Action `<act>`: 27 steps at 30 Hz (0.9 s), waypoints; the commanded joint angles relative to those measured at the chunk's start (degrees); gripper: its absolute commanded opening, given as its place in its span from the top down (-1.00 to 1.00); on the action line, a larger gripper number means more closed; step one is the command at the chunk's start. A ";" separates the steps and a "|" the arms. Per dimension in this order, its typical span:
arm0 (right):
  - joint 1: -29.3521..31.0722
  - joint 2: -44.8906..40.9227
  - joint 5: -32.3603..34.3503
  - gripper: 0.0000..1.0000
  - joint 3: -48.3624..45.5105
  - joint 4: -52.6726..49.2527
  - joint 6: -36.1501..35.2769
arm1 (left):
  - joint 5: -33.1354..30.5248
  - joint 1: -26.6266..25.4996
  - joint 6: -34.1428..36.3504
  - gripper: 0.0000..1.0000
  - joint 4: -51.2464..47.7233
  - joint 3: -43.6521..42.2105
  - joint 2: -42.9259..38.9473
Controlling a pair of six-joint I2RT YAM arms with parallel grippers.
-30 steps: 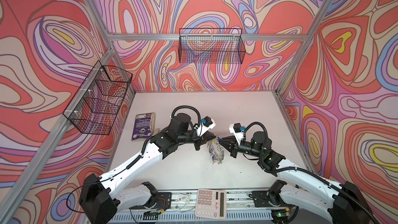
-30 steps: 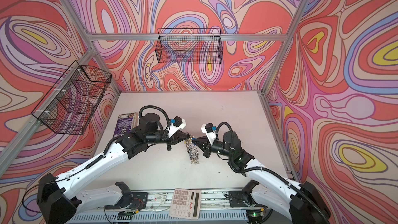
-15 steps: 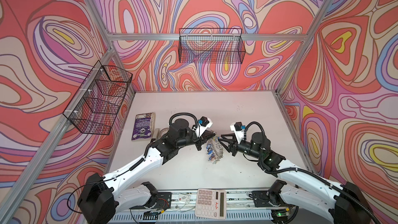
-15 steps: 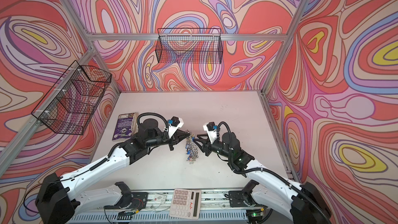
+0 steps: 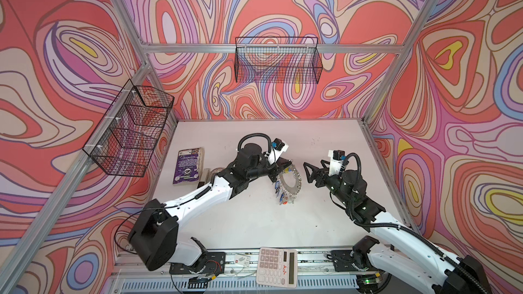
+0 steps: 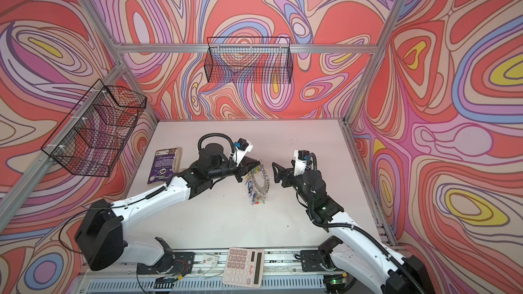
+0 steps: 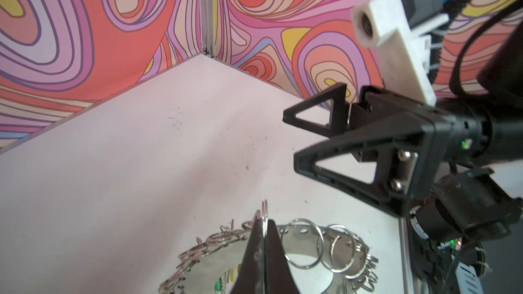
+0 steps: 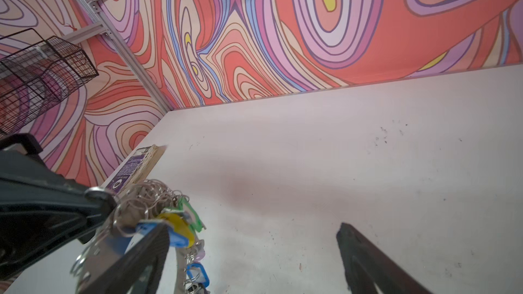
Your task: Put the keys on the keyring
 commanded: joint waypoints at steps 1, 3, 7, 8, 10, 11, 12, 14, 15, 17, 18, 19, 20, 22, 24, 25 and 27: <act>-0.36 0.08 4.09 -0.96 0.29 2.35 1.09 | 0.32 0.37 -2.47 1.00 9.79 3.93 2.61; -0.39 -0.45 4.34 -0.97 0.00 2.10 1.08 | -0.36 0.73 -3.09 1.00 10.80 2.02 3.32; -0.42 -2.54 4.16 -0.96 -1.72 1.67 0.92 | -2.17 1.18 -4.71 0.99 15.36 -7.26 2.35; -0.43 -2.97 4.29 -0.96 -2.19 1.45 0.93 | -2.92 1.38 -5.69 0.96 16.75 -9.79 1.90; -0.44 -3.70 4.25 -0.96 -2.75 1.21 1.01 | -5.13 1.70 -7.46 0.79 18.86 -14.43 0.96; -0.38 -3.98 4.08 -0.96 -3.21 1.60 1.07 | -6.47 1.64 -8.38 0.65 19.78 -16.76 0.50; -0.41 -4.03 3.85 -0.96 -3.59 2.04 1.09 | -7.82 1.73 -9.17 0.53 20.24 -18.62 -0.07; -0.38 -3.83 3.56 -0.96 -3.93 2.39 0.89 | -11.53 1.82 -11.33 0.25 20.87 -22.32 -1.91; -0.36 -3.66 3.68 -0.96 -3.74 2.28 0.85 | -13.45 1.97 -12.29 0.15 20.23 -23.35 -3.16; -0.52 -3.35 4.81 -0.96 -3.26 2.36 0.79 | -19.12 2.42 -13.98 -0.13 16.23 -24.06 -7.41; -0.50 -3.15 5.82 -0.96 -2.78 2.20 0.61 | -21.88 2.81 -14.59 -0.30 13.71 -23.74 -9.44; -0.69 -2.79 7.27 -0.96 -2.17 2.05 0.10 | -25.55 3.54 -15.25 -0.53 10.05 -22.99 -11.87; -1.07 -2.38 8.64 -0.97 -1.71 2.49 -0.40 | -28.85 4.59 -15.71 -0.77 7.24 -22.25 -14.09; -3.19 -0.92 10.21 -0.96 -1.22 3.84 -0.82 | -35.11 7.04 -15.81 -1.00 2.68 -21.18 -17.43; -6.72 1.29 11.88 -0.97 -0.46 4.27 0.38 | -42.39 9.78 -14.51 -1.00 -0.70 -20.63 -18.98; -7.97 2.17 14.47 -0.96 -0.44 4.70 1.04 | -46.55 11.64 -14.30 -1.00 -3.36 -20.11 -19.22; -9.08 2.91 21.62 -0.96 -2.24 8.29 0.99 | -49.55 16.55 -13.83 -1.00 -7.12 -19.51 -18.92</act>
